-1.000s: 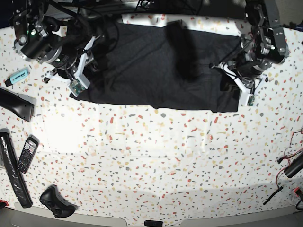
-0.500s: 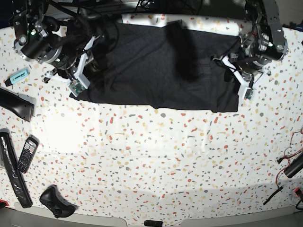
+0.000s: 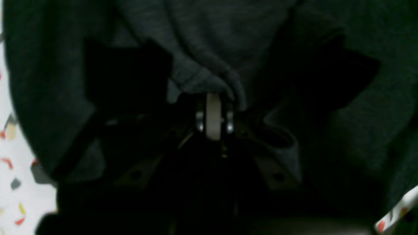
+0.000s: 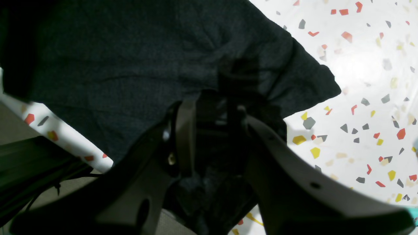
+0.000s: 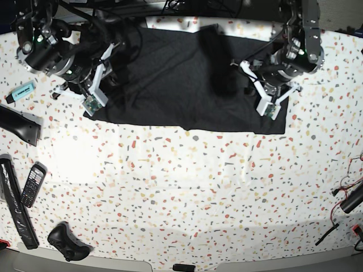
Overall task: Fold the T-shirt properly
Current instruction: 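Lift the shirt end and fold it toward the right gripper, then press the folded end flat onto the shirt with the left gripper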
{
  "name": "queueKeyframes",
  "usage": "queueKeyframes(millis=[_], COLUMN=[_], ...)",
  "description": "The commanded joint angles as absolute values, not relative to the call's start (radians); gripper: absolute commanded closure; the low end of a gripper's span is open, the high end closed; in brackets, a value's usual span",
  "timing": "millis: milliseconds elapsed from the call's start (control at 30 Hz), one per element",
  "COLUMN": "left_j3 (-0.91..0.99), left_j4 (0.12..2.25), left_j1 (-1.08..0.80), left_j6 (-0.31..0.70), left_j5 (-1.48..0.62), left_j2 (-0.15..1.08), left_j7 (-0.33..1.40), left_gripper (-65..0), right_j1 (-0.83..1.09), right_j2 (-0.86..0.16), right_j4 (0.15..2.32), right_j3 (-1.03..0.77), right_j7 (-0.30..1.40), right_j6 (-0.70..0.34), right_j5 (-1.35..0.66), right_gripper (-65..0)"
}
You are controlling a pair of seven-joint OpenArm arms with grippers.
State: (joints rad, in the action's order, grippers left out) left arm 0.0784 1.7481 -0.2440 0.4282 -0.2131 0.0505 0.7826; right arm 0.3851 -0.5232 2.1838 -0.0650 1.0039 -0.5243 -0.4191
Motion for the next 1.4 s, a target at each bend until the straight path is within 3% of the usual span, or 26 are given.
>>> queueKeyframes(millis=[0, 100, 767, 1000, 1200, 1367], left_j3=[0.067, 0.039, -0.015, -0.015, -0.012, -0.012], left_j4=[1.762, 1.761, 1.549, 1.549, 1.583, 1.652], left_j1=[-0.238, -0.233, 0.007, 0.067, 0.057, -0.030], left_j6=[0.413, 0.367, 0.351, 0.427, 0.419, 0.302], left_j5=[-0.224, -0.224, -0.238, -0.361, -0.278, -0.277], left_j2=[0.052, 0.052, -0.041, -0.071, 0.004, 0.135], left_j7=[0.749, 0.710, 0.604, 0.575, 0.666, 0.637], left_gripper=[0.0, 0.0, 0.0, 0.0, 0.0, 0.0], right_j1=[0.380, 0.380, 0.380, 0.380, 0.381, 0.381], right_j2=[-0.534, -0.535, -0.534, -0.534, -0.534, -0.534], right_j4=[2.199, 2.199, 2.199, 2.199, 2.199, 2.199], right_j3=[-0.072, -0.072, -0.072, -0.072, -0.072, -0.072], right_j7=[0.989, 0.989, 0.988, 0.989, 1.000, 1.000], right_j6=[-0.527, -0.527, -0.527, -0.527, -0.527, -0.527], right_j5=[-0.427, -0.427, -0.427, -0.427, -0.427, -0.427], right_gripper=[-16.4, -16.4, -16.4, -16.4, -16.4, -16.4])
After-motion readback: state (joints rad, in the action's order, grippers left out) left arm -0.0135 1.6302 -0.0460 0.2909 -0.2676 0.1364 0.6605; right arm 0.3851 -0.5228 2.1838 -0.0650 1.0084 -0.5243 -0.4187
